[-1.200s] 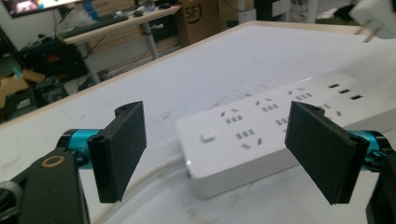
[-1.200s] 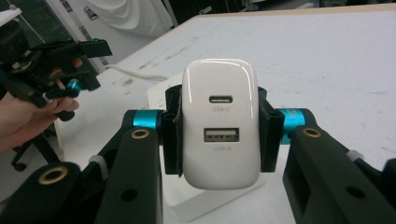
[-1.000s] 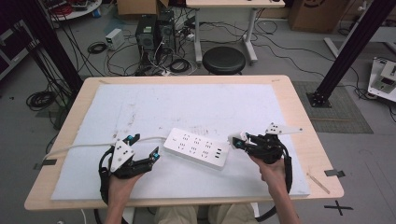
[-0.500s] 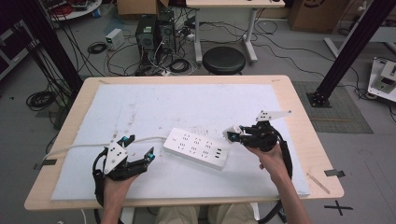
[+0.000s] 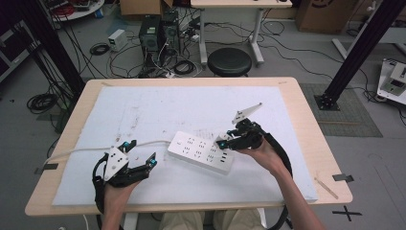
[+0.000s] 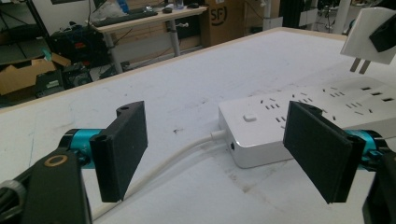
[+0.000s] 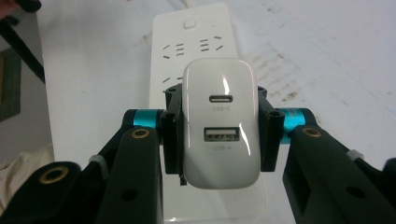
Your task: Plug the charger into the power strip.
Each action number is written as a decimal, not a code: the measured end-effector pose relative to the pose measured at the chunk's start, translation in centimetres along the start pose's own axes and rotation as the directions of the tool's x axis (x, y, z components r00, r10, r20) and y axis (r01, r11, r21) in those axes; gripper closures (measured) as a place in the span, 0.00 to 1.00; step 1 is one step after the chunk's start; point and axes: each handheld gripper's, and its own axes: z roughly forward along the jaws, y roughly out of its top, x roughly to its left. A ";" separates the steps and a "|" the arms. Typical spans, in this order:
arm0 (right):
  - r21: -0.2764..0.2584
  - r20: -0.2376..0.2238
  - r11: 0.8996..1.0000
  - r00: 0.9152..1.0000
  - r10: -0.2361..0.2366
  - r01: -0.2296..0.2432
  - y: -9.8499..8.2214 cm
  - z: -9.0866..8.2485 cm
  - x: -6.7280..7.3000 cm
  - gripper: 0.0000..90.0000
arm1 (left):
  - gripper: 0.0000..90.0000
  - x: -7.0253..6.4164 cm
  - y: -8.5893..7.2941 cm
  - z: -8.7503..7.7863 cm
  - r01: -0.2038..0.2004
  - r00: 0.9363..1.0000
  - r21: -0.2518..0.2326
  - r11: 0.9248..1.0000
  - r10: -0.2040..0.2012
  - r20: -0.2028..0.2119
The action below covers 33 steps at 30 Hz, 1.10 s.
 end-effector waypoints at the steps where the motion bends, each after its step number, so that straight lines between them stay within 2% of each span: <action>1: 0.015 0.006 1.000 1.000 -0.010 0.010 0.3 0.3 0.1 0.70 | 0.24 0.0 0.0 -0.1 -0.001 1.000 -0.001 1.000 0.001 0.000; 8: 0.094 0.031 0.994 0.997 -0.067 0.064 1.8 1.4 0.6 0.70 | 0.24 0.1 -0.3 -0.3 -0.001 1.000 0.002 1.000 0.001 -0.005; 11: 0.115 0.028 0.990 0.996 -0.087 0.083 2.3 1.7 0.7 0.70 | 0.24 0.1 -0.3 -0.4 0.005 1.000 0.002 1.000 -0.005 -0.006; 12: 0.129 0.033 0.988 0.995 -0.092 0.087 2.5 1.9 0.9 0.70 | 0.24 0.1 -0.3 -0.4 0.005 1.000 0.002 1.000 -0.005 -0.006; 13: 0.171 0.046 0.978 0.991 -0.128 0.119 2.9 2.4 1.1 0.70 | 0.24 0.2 -0.3 -0.4 0.008 1.000 0.000 1.000 -0.008 -0.012; 14: 0.184 0.053 0.975 0.989 -0.137 0.125 3.0 2.5 1.1 0.70 | 0.24 0.2 -0.3 -0.4 0.008 1.000 0.000 1.000 -0.008 -0.012; 19: 0.205 0.060 0.969 0.987 -0.152 0.137 3.0 2.8 1.2 0.70 | 0.24 0.0 -0.4 -0.4 0.008 1.000 0.005 1.000 -0.008 -0.009; 29: 0.217 0.040 0.969 0.990 -0.133 0.122 2.9 3.1 0.9 0.70 | 0.24 -0.2 -0.5 -0.3 0.005 1.000 0.010 1.000 -0.005 -0.021; 33: 0.235 0.047 0.962 0.987 -0.155 0.140 2.9 3.5 1.0 0.70 | 0.24 -0.1 -0.5 -0.4 0.008 1.000 0.009 1.000 -0.008 -0.025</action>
